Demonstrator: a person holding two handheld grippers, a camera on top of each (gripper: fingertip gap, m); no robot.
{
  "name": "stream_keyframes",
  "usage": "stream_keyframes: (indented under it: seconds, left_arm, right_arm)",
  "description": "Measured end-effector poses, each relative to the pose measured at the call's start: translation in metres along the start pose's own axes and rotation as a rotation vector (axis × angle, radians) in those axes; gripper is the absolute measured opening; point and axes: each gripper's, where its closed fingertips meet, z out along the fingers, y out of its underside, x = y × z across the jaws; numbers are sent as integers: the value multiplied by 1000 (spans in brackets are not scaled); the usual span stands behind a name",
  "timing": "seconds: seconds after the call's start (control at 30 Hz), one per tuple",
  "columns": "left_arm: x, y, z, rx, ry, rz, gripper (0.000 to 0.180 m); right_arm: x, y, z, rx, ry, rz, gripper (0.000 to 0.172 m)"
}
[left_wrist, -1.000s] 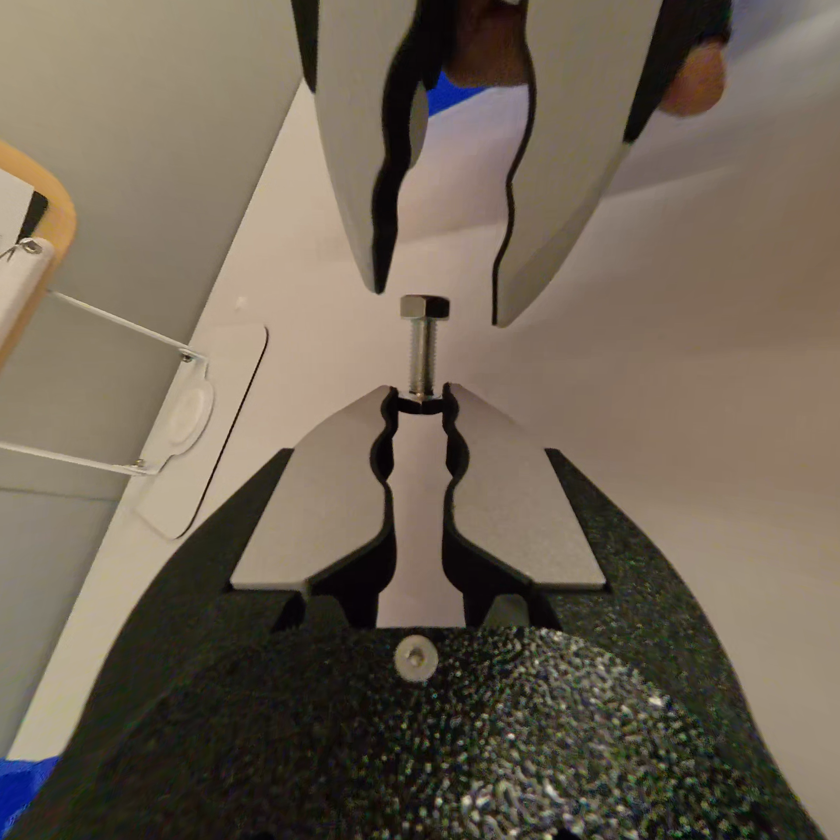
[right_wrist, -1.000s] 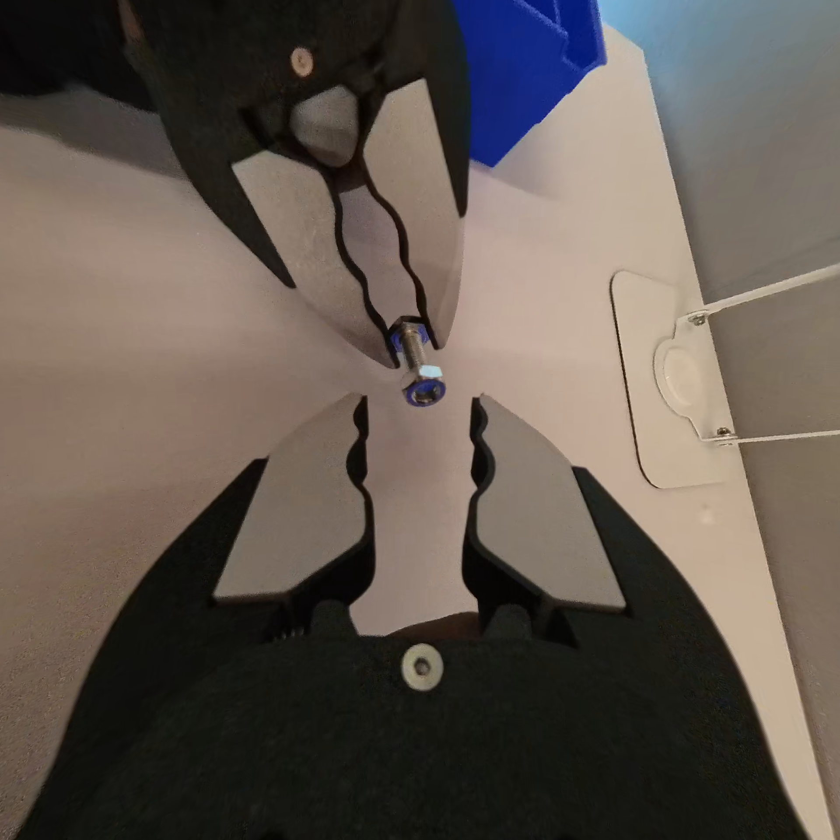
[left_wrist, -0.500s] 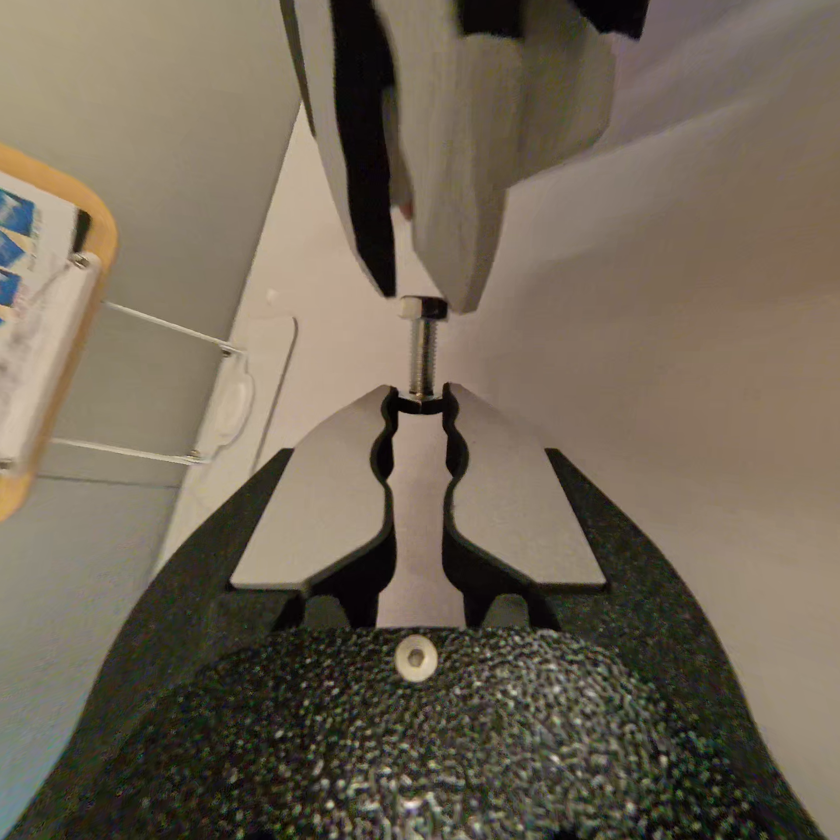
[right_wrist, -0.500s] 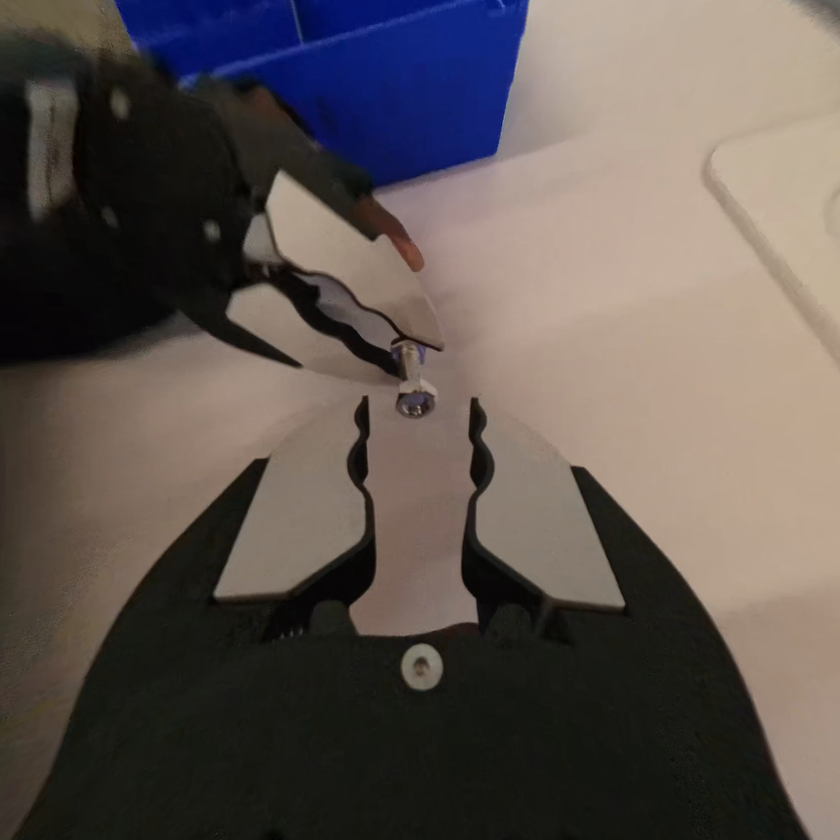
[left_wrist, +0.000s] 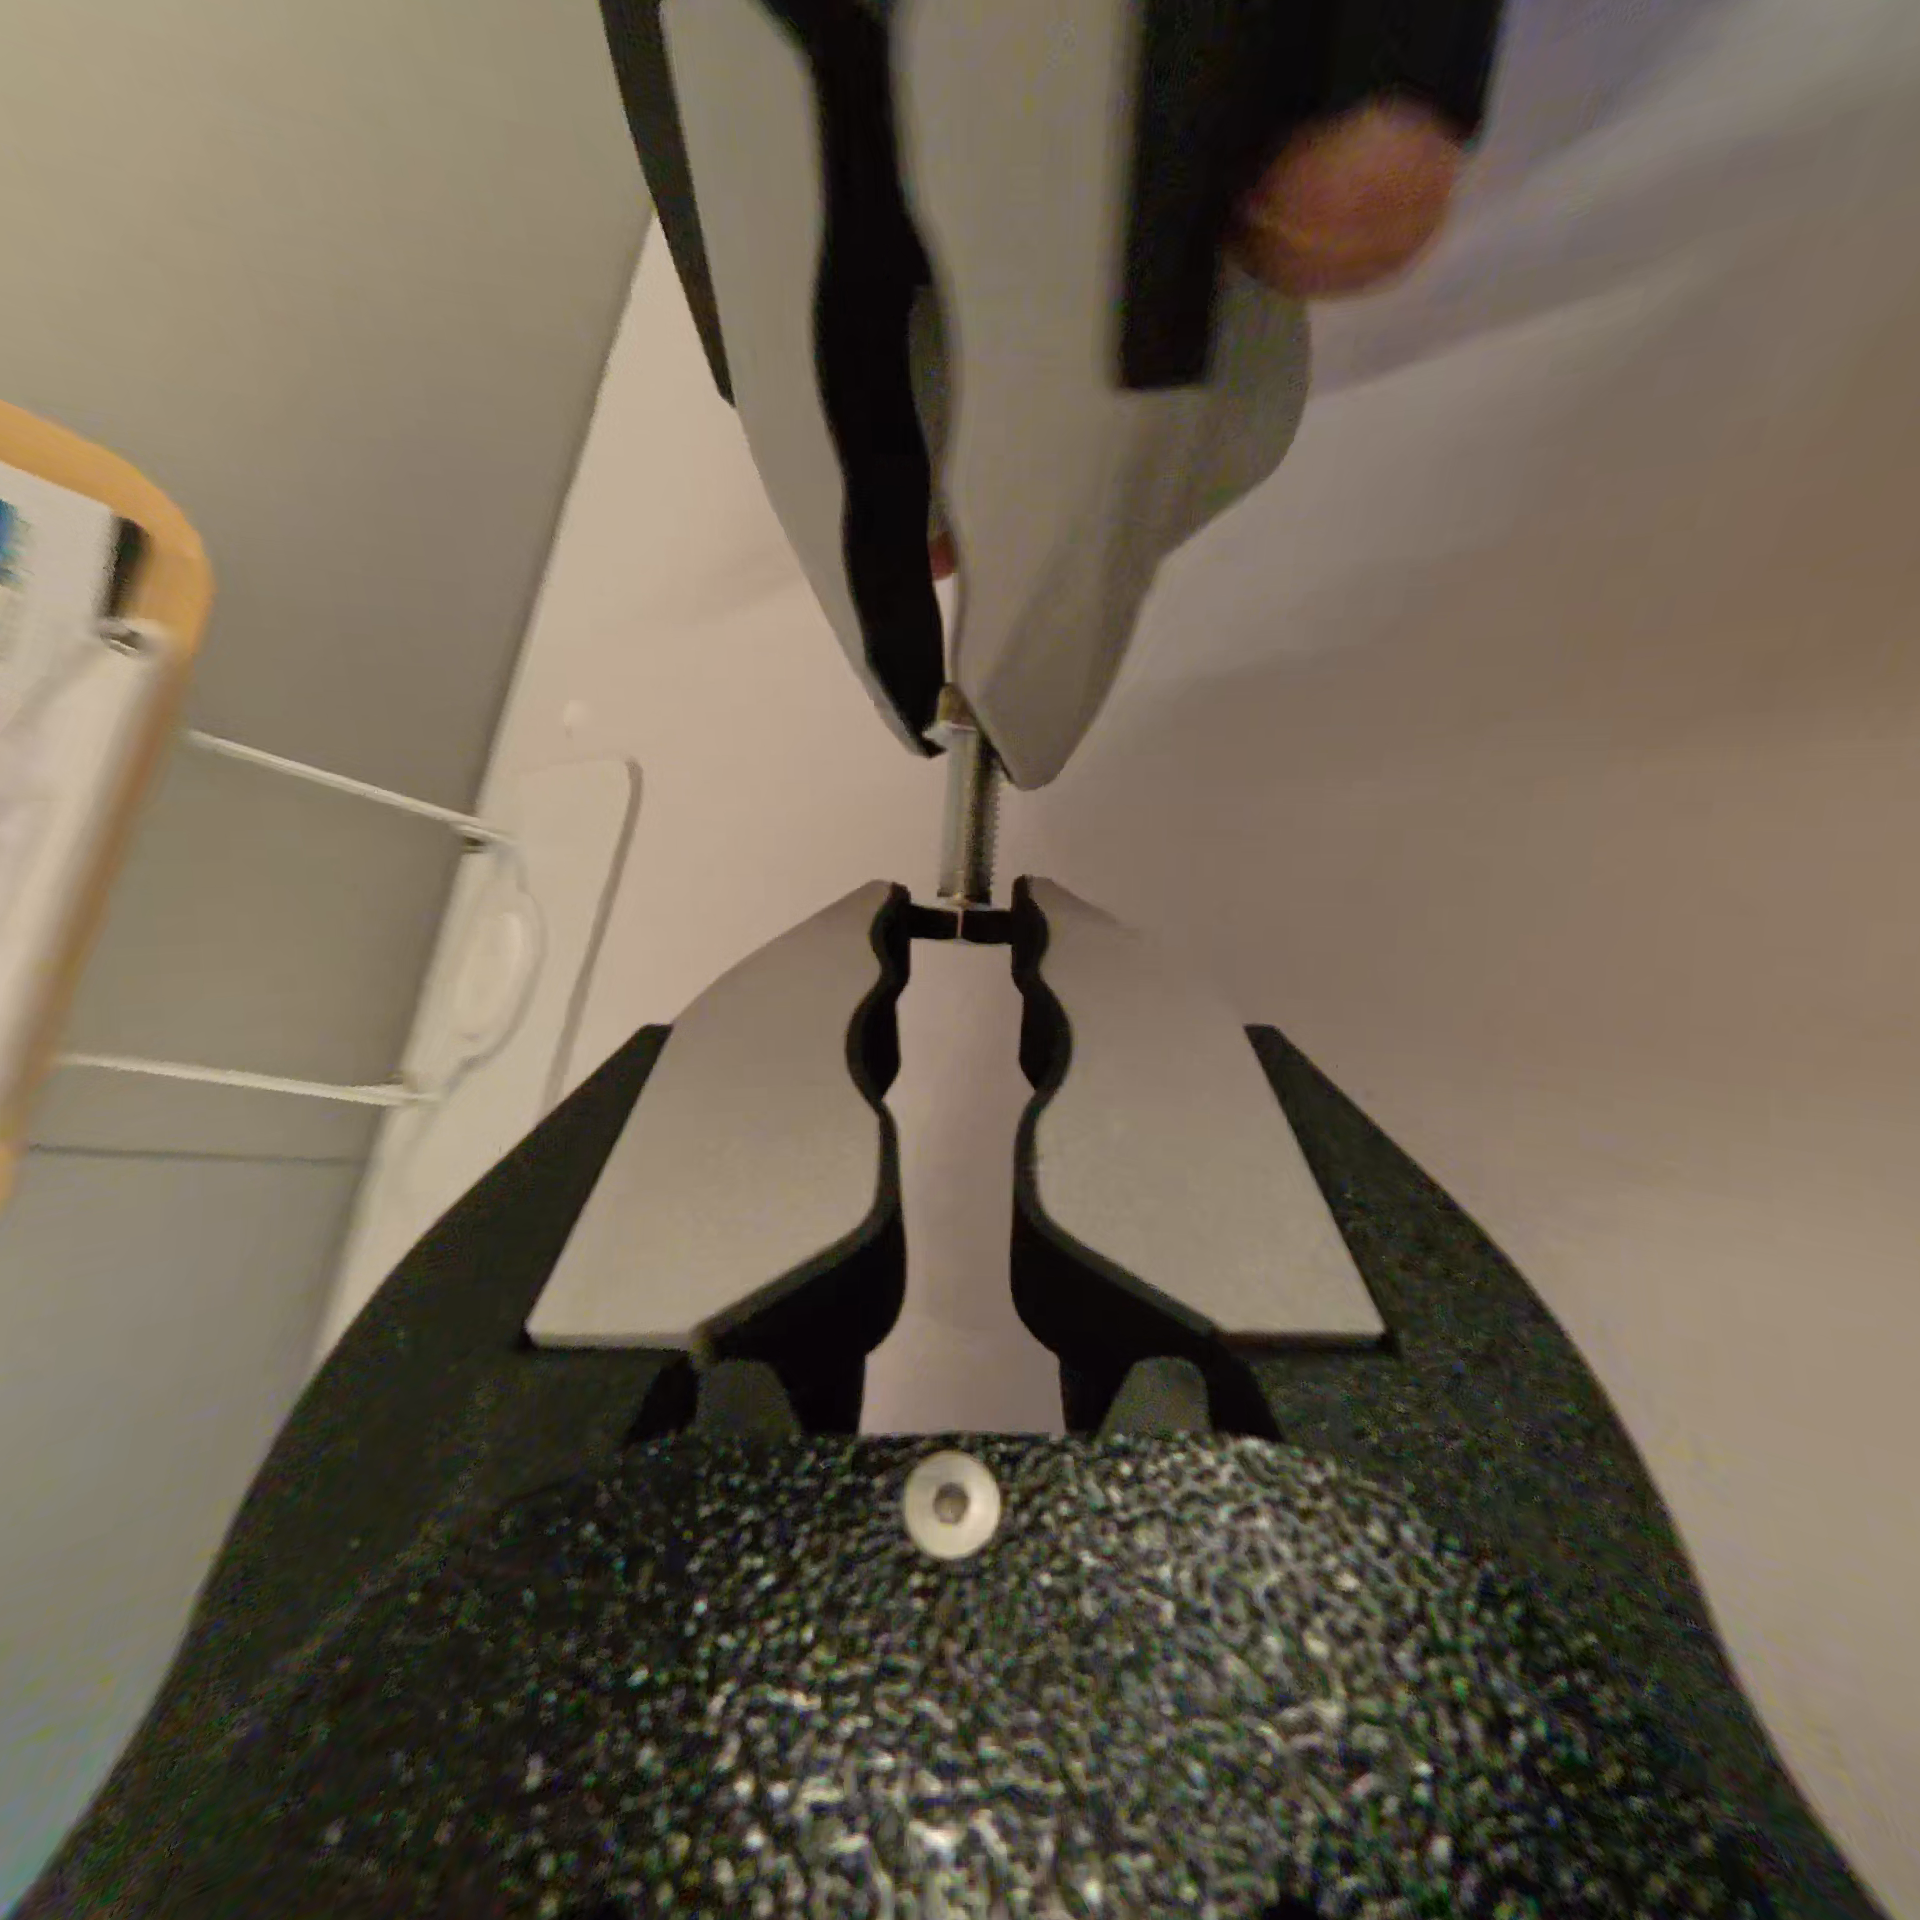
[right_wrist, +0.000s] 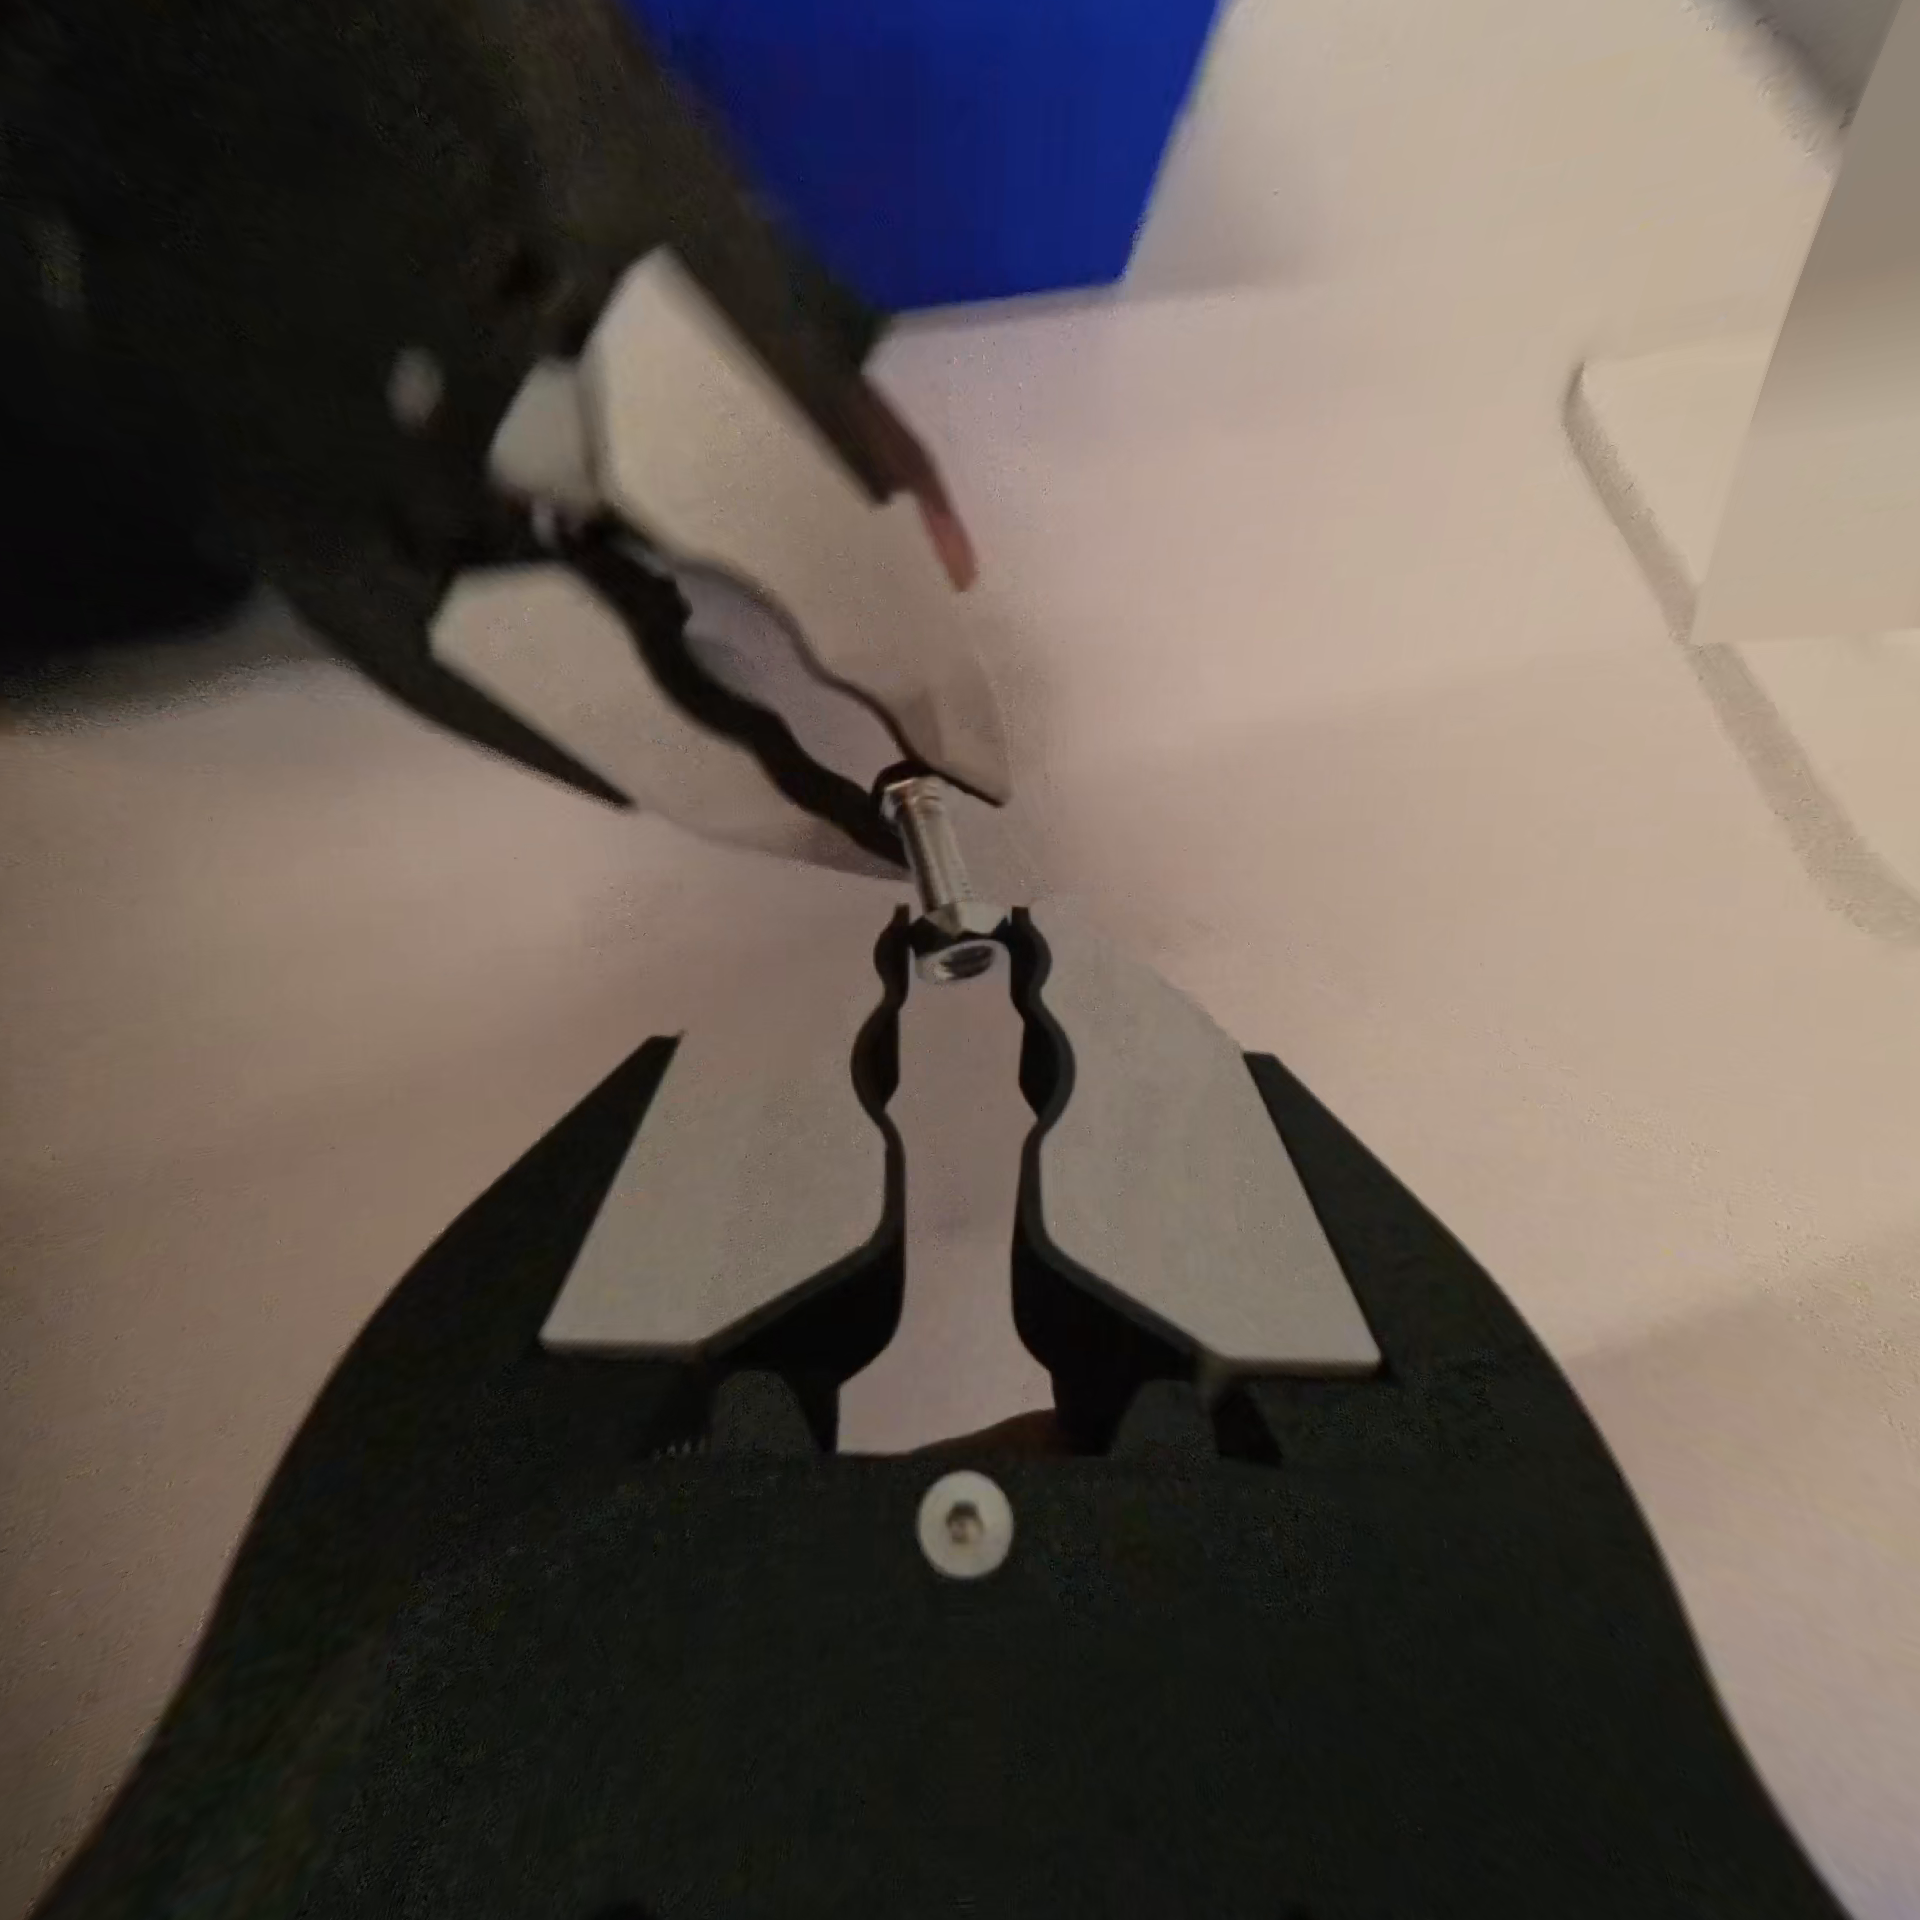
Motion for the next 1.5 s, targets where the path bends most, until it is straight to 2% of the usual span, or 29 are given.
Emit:
stream_keyframes:
  seconds: [0.07,0.13,0.2,0.3,0.4,0.5,0.57,0.63,0.7,0.73,0.8,0.83,0.87,0.9,0.97,1.07,1.2,1.27,1.37,1.4,1.47,1.5]
  left_arm:
    - [-4,3,1,-51,-80,136,18]
    - [-5,3,1,-67,-87,140,18]
    - [-5,5,1,-62,-58,71,18]
    - [-2,6,0,-25,23,-78,18]
    - [2,4,-3,18,104,-171,18]
    - [7,-1,-5,57,156,-195,18]
    - [9,-5,-6,78,178,-202,18]
    - [11,-7,-7,80,189,-187,18]
    - [10,-5,-6,50,150,-130,18]
    - [8,-3,-6,32,109,-71,18]
    - [1,1,-3,-28,4,70,18]
    - [-2,3,-2,-54,-40,131,18]
    - [-4,3,-2,-64,-66,145,18]
    - [-3,1,-2,-56,-49,103,18]
    - [1,0,-1,-35,22,-3,18]
    - [4,0,-4,-3,102,-132,18]
    - [12,-10,-8,84,206,-237,18]
    - [15,-14,-9,105,230,-245,18]
    - [19,-16,-9,101,252,-229,18]
    - [20,-14,-8,82,244,-210,18]
    - [16,-8,-6,34,167,-108,18]
    - [13,-6,-4,0,102,-17,18]
  right_arm:
    - [0,-1,1,25,-109,278,18]
    - [1,-1,2,53,-170,330,19]
    - [0,-3,-2,66,-165,223,43]
    - [4,0,-6,38,-9,-128,55]
    - [1,8,-5,-19,88,-424,54]
    - [-7,6,-4,-7,86,-503,46]
    - [-11,1,-5,26,77,-504,36]
    - [-11,-2,-4,42,84,-488,19]
    - [-10,0,-2,23,57,-384,18]
    - [-9,1,-1,7,26,-253,18]
    - [-7,1,3,0,-74,127,18]
    - [-7,1,3,10,-127,261,18]
    - [-6,0,3,31,-166,308,19]
    - [-6,-2,0,51,-187,286,26]
    - [-2,-3,-8,71,-117,111,45]
    - [1,-2,-20,94,58,-240,48]
    - [-9,-4,-20,108,122,-416,43]
    - [-12,-3,-17,105,122,-451,40]
    - [-15,1,-13,87,103,-466,19]
    - [-14,2,-11,81,96,-433,19]
    - [-11,5,-6,53,52,-245,18]
    - [-10,7,-3,44,6,-76,18]
